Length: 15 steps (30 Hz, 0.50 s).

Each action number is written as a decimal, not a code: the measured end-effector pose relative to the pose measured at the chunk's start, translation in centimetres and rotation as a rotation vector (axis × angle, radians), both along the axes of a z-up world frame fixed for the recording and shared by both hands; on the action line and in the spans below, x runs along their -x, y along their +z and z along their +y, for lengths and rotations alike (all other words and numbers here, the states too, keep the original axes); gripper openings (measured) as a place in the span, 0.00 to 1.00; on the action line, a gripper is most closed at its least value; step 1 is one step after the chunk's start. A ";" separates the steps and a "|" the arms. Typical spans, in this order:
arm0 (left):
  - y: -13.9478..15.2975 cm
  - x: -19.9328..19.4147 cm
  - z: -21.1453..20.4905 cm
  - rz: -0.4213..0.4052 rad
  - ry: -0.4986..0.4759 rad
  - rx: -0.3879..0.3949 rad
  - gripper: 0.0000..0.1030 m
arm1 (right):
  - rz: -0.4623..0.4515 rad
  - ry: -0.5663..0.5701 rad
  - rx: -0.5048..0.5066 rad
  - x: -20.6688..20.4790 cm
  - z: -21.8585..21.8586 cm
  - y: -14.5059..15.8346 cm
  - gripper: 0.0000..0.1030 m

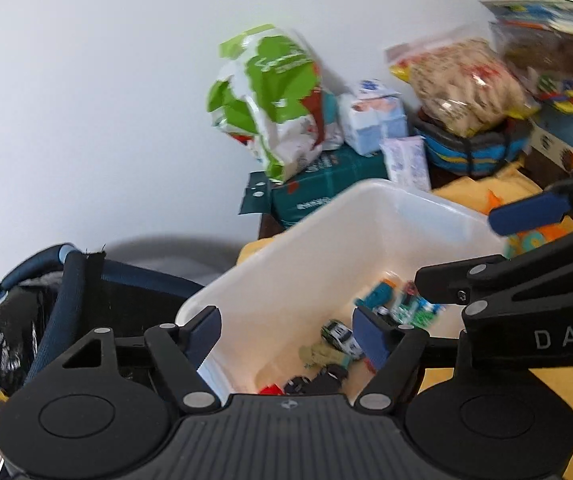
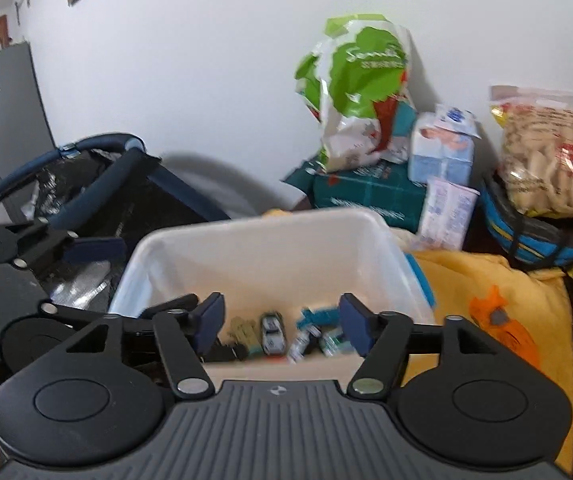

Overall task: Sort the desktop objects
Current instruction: 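Carry both cars over the white bin and open both grippers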

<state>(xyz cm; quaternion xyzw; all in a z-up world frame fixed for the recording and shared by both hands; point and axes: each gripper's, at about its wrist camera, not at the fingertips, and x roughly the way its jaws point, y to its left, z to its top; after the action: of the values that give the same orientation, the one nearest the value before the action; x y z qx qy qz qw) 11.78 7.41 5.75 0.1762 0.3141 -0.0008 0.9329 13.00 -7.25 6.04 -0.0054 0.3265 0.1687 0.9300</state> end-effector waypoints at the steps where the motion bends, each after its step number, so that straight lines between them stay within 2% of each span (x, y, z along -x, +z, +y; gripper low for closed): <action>1: 0.0 0.4 -0.3 0.006 -0.007 0.003 0.74 | 0.009 -0.015 -0.001 0.4 -0.4 -0.1 0.76; 6: -0.2 1.5 -1.6 0.047 -0.036 0.044 0.74 | 0.047 -0.065 -0.009 2.0 -2.2 -0.7 0.80; 9: -0.2 1.8 -1.9 0.080 -0.041 0.093 0.74 | 0.018 -0.100 0.053 2.6 -2.6 -0.4 0.84; 12: -0.4 1.9 -2.3 0.099 -0.034 0.108 0.74 | -0.003 -0.136 0.132 2.7 -2.9 -0.2 0.86; 15: -0.4 2.1 -2.7 0.114 -0.032 0.112 0.74 | 0.010 -0.146 0.145 2.7 -3.5 -0.5 0.86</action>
<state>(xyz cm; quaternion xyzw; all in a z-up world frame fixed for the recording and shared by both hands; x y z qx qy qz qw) 9.70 4.74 5.30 0.1283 0.3632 -0.0434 0.9218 10.26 -10.70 5.57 -0.0480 0.3418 0.0764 0.9354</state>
